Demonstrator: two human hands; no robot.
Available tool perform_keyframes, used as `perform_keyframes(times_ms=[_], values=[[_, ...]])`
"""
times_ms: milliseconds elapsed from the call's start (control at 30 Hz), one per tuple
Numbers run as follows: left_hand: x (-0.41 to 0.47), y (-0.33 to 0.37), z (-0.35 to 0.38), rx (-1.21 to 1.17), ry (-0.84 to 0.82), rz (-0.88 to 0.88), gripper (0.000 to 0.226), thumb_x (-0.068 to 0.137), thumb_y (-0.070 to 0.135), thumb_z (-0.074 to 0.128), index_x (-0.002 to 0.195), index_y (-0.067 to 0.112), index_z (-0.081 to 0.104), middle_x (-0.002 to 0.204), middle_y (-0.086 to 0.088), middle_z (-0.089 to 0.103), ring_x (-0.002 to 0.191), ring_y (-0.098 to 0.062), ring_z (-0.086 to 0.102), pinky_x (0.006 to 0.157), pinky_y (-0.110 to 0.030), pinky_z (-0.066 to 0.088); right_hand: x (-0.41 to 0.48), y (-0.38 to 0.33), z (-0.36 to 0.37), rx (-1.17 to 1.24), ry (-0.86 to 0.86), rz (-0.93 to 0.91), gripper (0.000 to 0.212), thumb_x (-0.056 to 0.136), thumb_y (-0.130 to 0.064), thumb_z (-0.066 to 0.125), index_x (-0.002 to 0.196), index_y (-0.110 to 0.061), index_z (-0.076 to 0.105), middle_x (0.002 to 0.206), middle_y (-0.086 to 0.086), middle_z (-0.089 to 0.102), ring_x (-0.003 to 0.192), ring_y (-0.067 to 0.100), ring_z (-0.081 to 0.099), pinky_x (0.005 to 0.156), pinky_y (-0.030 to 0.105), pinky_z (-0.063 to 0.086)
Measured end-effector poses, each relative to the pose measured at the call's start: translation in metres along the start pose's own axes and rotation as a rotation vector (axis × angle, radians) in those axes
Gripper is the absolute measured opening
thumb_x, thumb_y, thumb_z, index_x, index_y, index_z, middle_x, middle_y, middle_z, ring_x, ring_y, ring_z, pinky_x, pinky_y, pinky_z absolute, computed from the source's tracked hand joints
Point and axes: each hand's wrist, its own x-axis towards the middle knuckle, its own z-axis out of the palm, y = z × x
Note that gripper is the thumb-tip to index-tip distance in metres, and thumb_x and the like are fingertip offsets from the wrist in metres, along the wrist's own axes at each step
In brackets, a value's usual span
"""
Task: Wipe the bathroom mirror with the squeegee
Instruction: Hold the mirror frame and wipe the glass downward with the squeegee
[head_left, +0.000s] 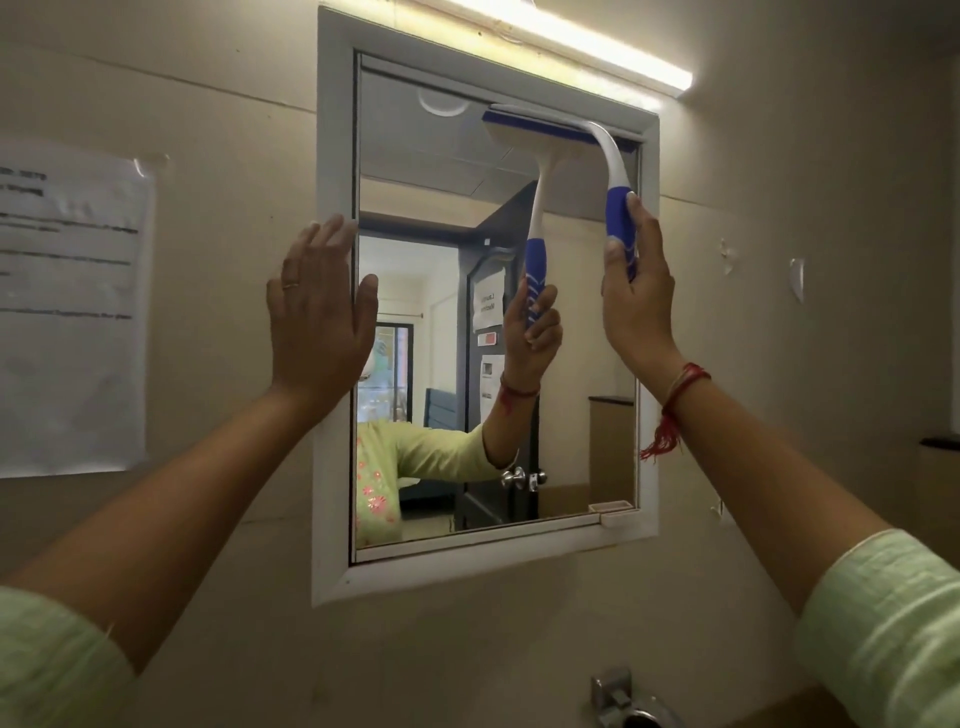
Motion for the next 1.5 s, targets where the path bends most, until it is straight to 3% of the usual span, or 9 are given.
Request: perform_keyframes(times_ms=[100, 167, 267, 433, 533, 667, 867, 1100, 1500], values=[[-0.001, -0.002, 0.002, -0.042, -0.004, -0.003, 0.046, 0.097, 0.03, 0.039, 0.14, 0.013, 0.034, 0.146, -0.011, 0.04, 0.139, -0.028, 0.03, 0.109, -0.046, 0.027, -0.003, 0.005, 0.001, 0.034, 0.01, 0.022, 0.044, 0.1, -0.017, 0.04, 0.142, -0.01, 0.031, 0.138, 0.013, 0.044, 0.11, 0.032, 0.055, 0.093, 0.041, 0.049], [-0.001, -0.002, 0.002, -0.057, 0.006, -0.014, 0.046, 0.097, 0.031, 0.039, 0.14, 0.013, 0.034, 0.146, -0.011, 0.041, 0.139, -0.027, 0.03, 0.109, -0.045, 0.027, -0.007, 0.011, 0.0, 0.038, 0.022, 0.023, 0.044, 0.1, -0.018, 0.04, 0.143, -0.013, 0.031, 0.138, 0.011, 0.046, 0.109, 0.028, 0.055, 0.092, 0.033, 0.049], [-0.002, 0.0, 0.001, -0.082, 0.024, -0.03, 0.047, 0.096, 0.03, 0.041, 0.14, 0.013, 0.035, 0.144, -0.011, 0.042, 0.138, -0.027, 0.031, 0.108, -0.044, 0.028, -0.01, 0.021, -0.003, 0.004, 0.023, -0.008, 0.045, 0.1, -0.02, 0.039, 0.143, -0.015, 0.031, 0.135, 0.01, 0.048, 0.097, 0.01, 0.056, 0.082, 0.01, 0.046], [-0.002, -0.002, 0.002, -0.083, 0.025, -0.032, 0.046, 0.096, 0.028, 0.042, 0.14, 0.015, 0.035, 0.145, -0.01, 0.042, 0.139, -0.026, 0.03, 0.108, -0.046, 0.028, -0.01, 0.026, -0.003, -0.07, 0.029, -0.035, 0.046, 0.1, -0.021, 0.037, 0.144, -0.015, 0.028, 0.109, -0.004, 0.052, 0.071, -0.015, 0.052, 0.065, -0.001, 0.042], [-0.001, -0.001, 0.002, -0.076, 0.005, -0.011, 0.047, 0.096, 0.027, 0.042, 0.14, 0.013, 0.034, 0.147, -0.011, 0.04, 0.141, -0.027, 0.029, 0.11, -0.047, 0.027, -0.003, 0.021, 0.001, -0.124, 0.024, -0.042, 0.046, 0.101, -0.023, 0.034, 0.145, -0.016, 0.025, 0.098, -0.001, 0.054, 0.059, -0.002, 0.052, 0.057, 0.002, 0.044], [0.0, 0.0, 0.0, -0.061, -0.024, 0.002, 0.049, 0.095, 0.028, 0.039, 0.141, 0.011, 0.034, 0.148, -0.011, 0.038, 0.142, -0.027, 0.026, 0.112, -0.046, 0.024, 0.003, 0.015, 0.008, -0.138, 0.024, -0.061, 0.045, 0.101, -0.022, 0.034, 0.145, -0.015, 0.024, 0.111, 0.012, 0.059, 0.063, -0.001, 0.051, 0.059, 0.003, 0.045], [-0.001, 0.0, 0.001, -0.074, -0.037, -0.003, 0.05, 0.095, 0.029, 0.04, 0.141, 0.012, 0.034, 0.149, -0.01, 0.038, 0.142, -0.027, 0.026, 0.112, -0.045, 0.025, -0.01, 0.023, 0.004, -0.137, 0.025, -0.038, 0.045, 0.102, -0.02, 0.034, 0.145, -0.014, 0.023, 0.096, 0.0, 0.053, 0.056, -0.014, 0.051, 0.052, -0.001, 0.04], [-0.001, -0.001, 0.001, -0.093, -0.045, -0.04, 0.051, 0.095, 0.03, 0.039, 0.143, 0.013, 0.032, 0.15, -0.009, 0.036, 0.143, -0.026, 0.024, 0.112, -0.045, 0.025, -0.041, 0.032, -0.003, -0.15, 0.008, -0.016, 0.046, 0.101, -0.02, 0.036, 0.145, -0.015, 0.023, 0.078, -0.017, 0.048, 0.056, -0.011, 0.053, 0.05, -0.001, 0.039], [-0.001, 0.002, -0.001, -0.096, -0.062, -0.021, 0.052, 0.094, 0.026, 0.04, 0.142, 0.009, 0.033, 0.15, -0.011, 0.035, 0.143, -0.028, 0.025, 0.114, -0.042, 0.024, -0.1, 0.045, -0.013, -0.151, -0.017, 0.024, 0.049, 0.1, -0.025, 0.036, 0.146, -0.026, 0.02, 0.1, -0.004, 0.053, 0.058, 0.001, 0.055, 0.053, 0.008, 0.044]])
